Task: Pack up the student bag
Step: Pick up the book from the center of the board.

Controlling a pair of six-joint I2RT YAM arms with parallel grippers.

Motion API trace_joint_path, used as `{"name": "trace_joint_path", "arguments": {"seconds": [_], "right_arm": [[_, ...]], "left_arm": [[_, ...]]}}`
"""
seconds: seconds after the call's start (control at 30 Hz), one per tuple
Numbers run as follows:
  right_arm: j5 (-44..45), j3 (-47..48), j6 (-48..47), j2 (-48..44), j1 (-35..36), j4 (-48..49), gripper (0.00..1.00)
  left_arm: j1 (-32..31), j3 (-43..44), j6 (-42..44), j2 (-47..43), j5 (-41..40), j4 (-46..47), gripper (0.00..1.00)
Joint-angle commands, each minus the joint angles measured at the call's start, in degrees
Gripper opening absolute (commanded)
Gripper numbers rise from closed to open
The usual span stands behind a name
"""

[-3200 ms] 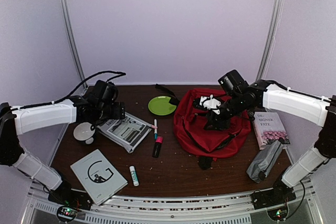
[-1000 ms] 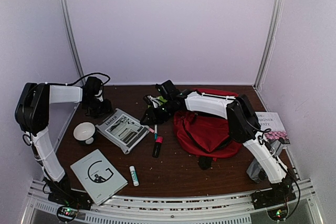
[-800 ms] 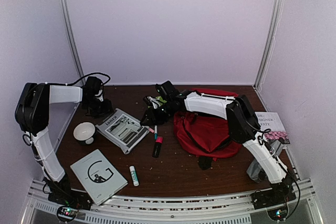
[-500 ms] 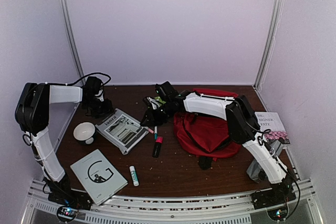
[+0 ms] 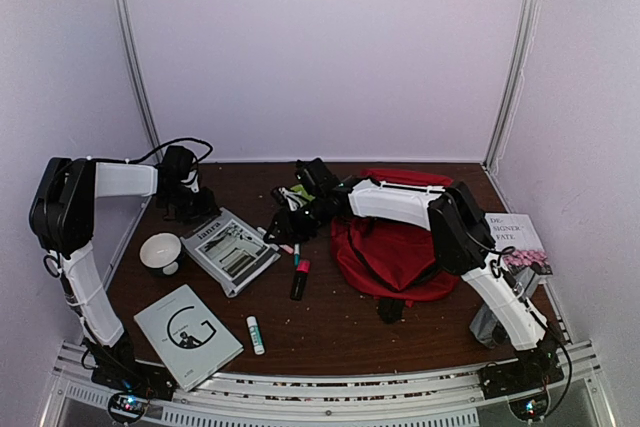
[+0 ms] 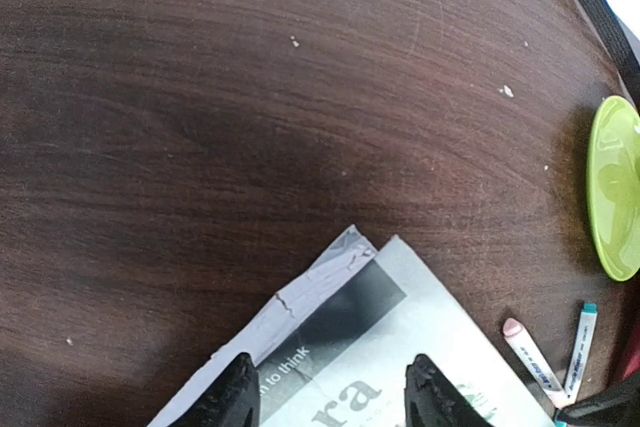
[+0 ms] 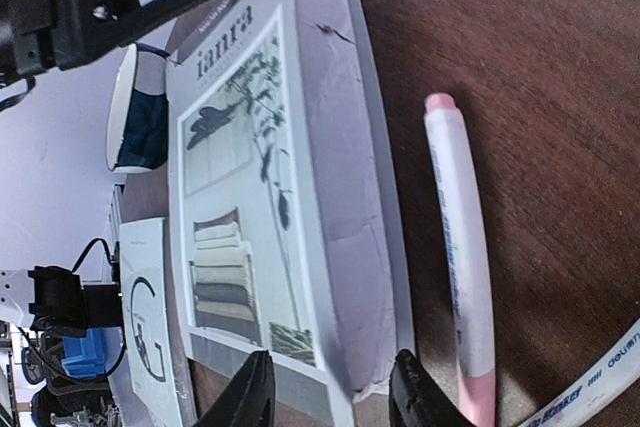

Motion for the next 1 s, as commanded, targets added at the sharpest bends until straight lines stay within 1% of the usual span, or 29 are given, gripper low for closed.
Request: {"name": "trace_joint_path", "arguments": {"seconds": [0.0,0.1,0.23,0.3,0.4,0.5,0.63,0.7,0.83,0.9,0.97], "right_arm": [[2.3,-3.8,1.4,-1.0,0.6,-0.9,0.41],[0.7,-3.5,2.2,-0.3,1.0,0.3,0.42],[-4.9,-3.5,5.6,1.0,1.4,5.6,0.35],[-7.1,-3.6,7.4,1.4,1.4,8.2,0.26],[-8.3,-3.7,8.0,1.1,1.4,9.5,0.1],[-8.6,-4.4,7.6,-0.1,1.3,9.9,0.0],[-8.6,-8.1,7.2,-3.9,1.1,11.0,0.0],[-8.5,-11.3,7.1,-6.8,0.6,11.8,0.0],[-8.1,-14.5,5.7,-11.6,-0.4,12.2,0.0],[-7.9,-15.2,4.6,-13.6,-0.7,12.0,0.0],[-8.3,-16.1,4.9,-15.1,-1.0,12.8,0.0]], "left_arm": [[0.4,-0.4,0.1,0.3,1.5,2.8,0.52],[0.3,-0.5,0.1,0.3,1.6,2.9,0.52],[0.2,-0.6,0.1,0.2,1.8,2.9,0.52],[0.1,-0.6,0.1,0.2,1.9,2.9,0.52],[0.1,-0.6,0.3,0.1,1.8,2.9,0.52],[0.1,-0.5,0.4,-0.1,1.9,2.9,0.52],[0.0,1.4,0.8,-0.1,3.7,1.8,0.49],[0.0,3.3,0.6,-0.8,4.4,1.0,0.49],[0.0,5.5,0.8,-6.1,6.3,0.7,0.59],[-0.4,6.8,-0.2,-9.5,7.7,-0.8,0.61],[-1.4,6.0,-1.9,-13.9,6.7,-2.2,0.64]]}}
